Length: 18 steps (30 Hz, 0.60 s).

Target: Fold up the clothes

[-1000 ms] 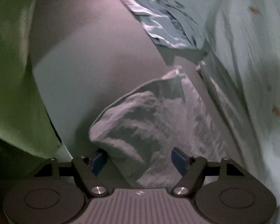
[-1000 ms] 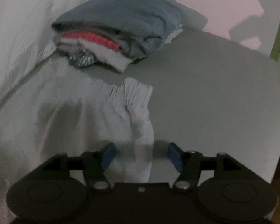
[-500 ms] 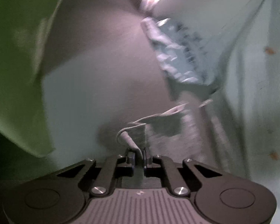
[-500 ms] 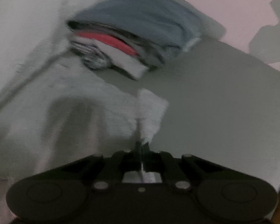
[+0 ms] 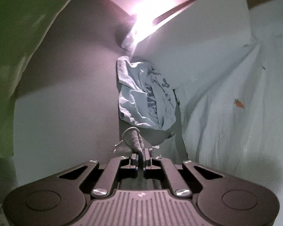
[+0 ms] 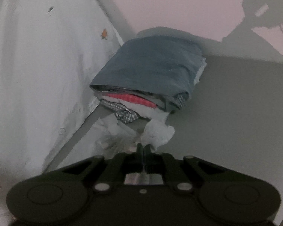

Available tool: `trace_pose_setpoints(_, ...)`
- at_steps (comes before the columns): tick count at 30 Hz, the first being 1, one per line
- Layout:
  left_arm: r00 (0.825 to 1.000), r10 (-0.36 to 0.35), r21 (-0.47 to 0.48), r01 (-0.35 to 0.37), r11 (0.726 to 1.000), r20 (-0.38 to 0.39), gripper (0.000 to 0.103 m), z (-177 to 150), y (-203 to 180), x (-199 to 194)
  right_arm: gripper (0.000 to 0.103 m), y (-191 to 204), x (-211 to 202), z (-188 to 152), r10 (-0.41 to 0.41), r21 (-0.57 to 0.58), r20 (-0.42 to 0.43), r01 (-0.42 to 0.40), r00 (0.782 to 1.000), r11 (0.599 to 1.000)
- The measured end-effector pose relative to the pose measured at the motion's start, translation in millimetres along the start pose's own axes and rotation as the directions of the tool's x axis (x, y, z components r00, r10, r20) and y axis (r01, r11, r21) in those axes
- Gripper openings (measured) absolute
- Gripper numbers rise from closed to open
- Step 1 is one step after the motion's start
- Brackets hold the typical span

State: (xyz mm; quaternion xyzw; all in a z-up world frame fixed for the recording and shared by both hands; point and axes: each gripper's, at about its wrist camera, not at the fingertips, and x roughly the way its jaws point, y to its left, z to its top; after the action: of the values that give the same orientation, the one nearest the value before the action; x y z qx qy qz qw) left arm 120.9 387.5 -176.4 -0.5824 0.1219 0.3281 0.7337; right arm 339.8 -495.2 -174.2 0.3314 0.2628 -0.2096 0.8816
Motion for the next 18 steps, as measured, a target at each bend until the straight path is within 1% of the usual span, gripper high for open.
trace_pose_setpoints(3,1.000,0.023,0.018,-0.023,1.000,0.017,0.002,4,-12,3,0.001,0,-3,7,0.022,0.060,0.011,-0.023,1.000,0.998)
trace_pose_setpoints(5,0.999,0.025,0.033,-0.026,0.999,0.045,0.002,8,-24,1,0.001,10,-4,16,0.040,0.058,0.027,-0.041,0.999,0.997)
trace_pose_setpoints(8,0.996,-0.010,0.048,0.005,0.999,0.087,0.002,16,-49,10,0.001,34,1,31,0.080,0.047,0.039,-0.082,0.996,0.996)
trace_pose_setpoints(11,0.993,-0.060,0.068,0.053,0.996,0.099,0.001,23,-79,37,0.001,62,17,49,0.109,0.011,0.035,-0.109,0.993,0.994)
trace_pose_setpoints(13,0.995,-0.063,0.084,0.057,0.995,0.078,0.001,24,-97,65,0.001,84,36,58,0.112,-0.027,0.023,-0.111,0.993,0.993)
trace_pose_setpoints(15,0.998,-0.049,0.145,0.042,0.989,0.046,0.001,22,-115,88,0.001,109,55,63,0.108,-0.074,0.002,-0.108,0.994,0.991)
trace_pose_setpoints(18,0.999,-0.043,0.236,0.038,0.971,0.013,0.002,16,-126,99,0.001,142,76,63,0.091,-0.163,-0.027,-0.095,0.995,0.982)
